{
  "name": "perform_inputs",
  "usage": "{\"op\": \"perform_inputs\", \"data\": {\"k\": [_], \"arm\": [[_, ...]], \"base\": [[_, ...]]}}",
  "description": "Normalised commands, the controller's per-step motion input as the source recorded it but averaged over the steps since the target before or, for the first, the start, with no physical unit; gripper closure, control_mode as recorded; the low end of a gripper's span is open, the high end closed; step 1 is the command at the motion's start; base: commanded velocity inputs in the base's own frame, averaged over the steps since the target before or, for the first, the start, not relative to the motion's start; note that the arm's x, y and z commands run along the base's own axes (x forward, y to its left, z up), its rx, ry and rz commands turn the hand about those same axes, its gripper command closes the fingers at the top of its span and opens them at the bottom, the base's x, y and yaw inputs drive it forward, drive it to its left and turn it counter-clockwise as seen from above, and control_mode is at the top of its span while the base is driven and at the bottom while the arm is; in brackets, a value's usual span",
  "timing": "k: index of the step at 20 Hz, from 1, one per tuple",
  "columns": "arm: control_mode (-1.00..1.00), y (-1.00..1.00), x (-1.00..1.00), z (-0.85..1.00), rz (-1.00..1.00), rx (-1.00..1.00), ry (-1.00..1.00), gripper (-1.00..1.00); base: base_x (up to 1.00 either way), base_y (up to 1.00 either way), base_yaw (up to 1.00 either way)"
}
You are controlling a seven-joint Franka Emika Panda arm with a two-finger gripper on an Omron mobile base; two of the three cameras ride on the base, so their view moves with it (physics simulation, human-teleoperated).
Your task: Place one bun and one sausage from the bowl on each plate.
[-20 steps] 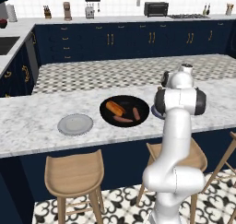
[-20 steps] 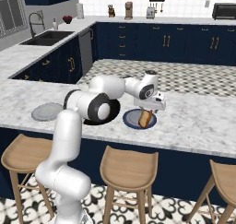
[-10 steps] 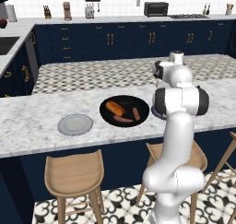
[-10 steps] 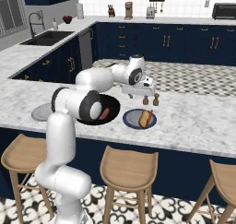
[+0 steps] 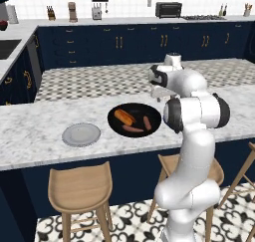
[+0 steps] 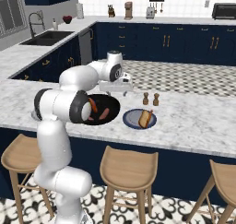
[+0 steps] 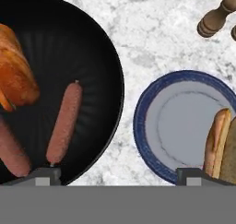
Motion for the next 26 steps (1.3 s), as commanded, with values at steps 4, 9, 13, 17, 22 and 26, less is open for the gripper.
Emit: {"op": "perform_inputs", "data": {"k": [4, 9, 13, 17, 22, 26], "arm": [[-1.00, 1.00, -0.32, 0.14, 0.19, 0.05, -0.04, -1.00], [-1.00, 0.93, -0.01, -0.13, 0.10, 0.20, -0.03, -1.00], [-1.00, 0.90, 0.13, -0.01, 0.05, 0.06, 0.03, -1.00], [-1.00, 0.64, 0.04, -0.18, 0.02, 0.00, 0.10, -1.00], [-1.00, 0.09, 0.24, -0.25, 0.00, 0.00, 0.06, -1.00], [-1.00, -0.03, 0.40, -0.12, 0.00, 0.00, 0.02, -1.00]], "base": [[0.00, 0.00, 0.00], [0.00, 0.00, 0.00], [0.00, 0.00, 0.00], [0.00, 0.00, 0.00], [0.00, 0.00, 0.00], [0.00, 0.00, 0.00]]}}
